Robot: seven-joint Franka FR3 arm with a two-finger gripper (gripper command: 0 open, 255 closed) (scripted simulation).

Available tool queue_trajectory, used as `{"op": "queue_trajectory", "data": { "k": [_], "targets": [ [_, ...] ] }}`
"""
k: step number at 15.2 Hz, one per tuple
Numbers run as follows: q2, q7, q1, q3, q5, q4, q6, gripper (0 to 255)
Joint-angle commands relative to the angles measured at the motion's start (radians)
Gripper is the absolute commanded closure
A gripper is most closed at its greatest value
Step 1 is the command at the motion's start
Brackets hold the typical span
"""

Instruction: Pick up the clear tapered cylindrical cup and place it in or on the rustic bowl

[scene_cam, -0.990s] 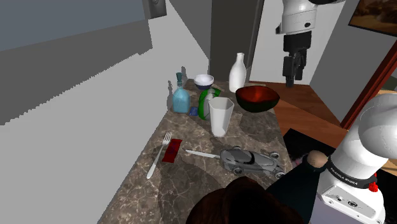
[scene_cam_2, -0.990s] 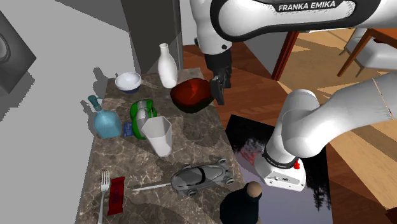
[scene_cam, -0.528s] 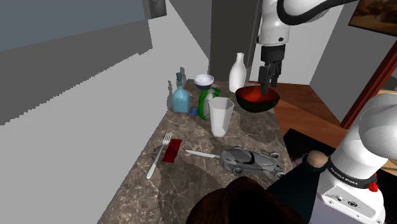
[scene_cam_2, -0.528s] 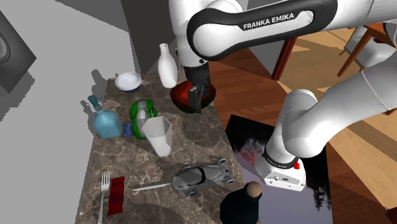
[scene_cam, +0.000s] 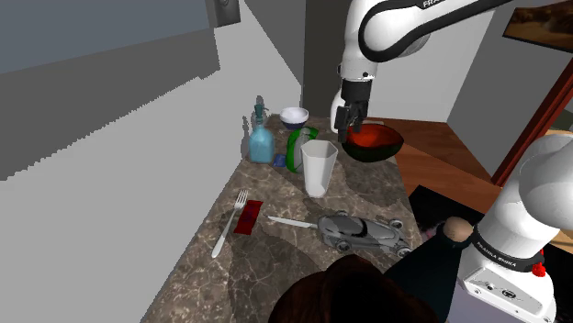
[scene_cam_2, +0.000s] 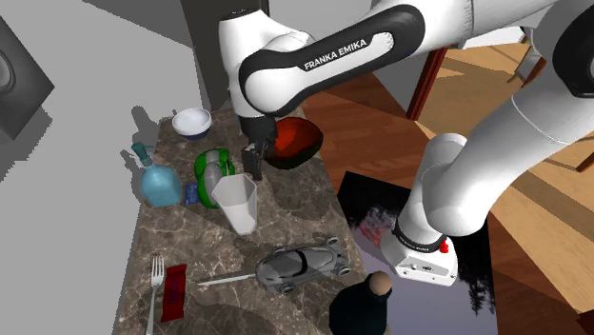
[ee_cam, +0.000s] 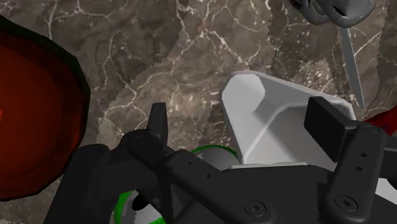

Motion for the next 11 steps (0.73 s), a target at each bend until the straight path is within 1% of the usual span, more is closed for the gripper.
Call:
{"op": "queue_trajectory", "data": {
  "k": [1, 4, 11],
  "targets": [
    [0.061, -0.005, 0.007, 0.006, 0.010, 0.031, 0.060, 0],
    [0.155, -0.012, 0.016, 0.015, 0.022, 0.086, 0.140, 0],
    [0.200, -0.015, 0.022, 0.022, 0.029, 0.034, 0.238, 0]
  ]
}}
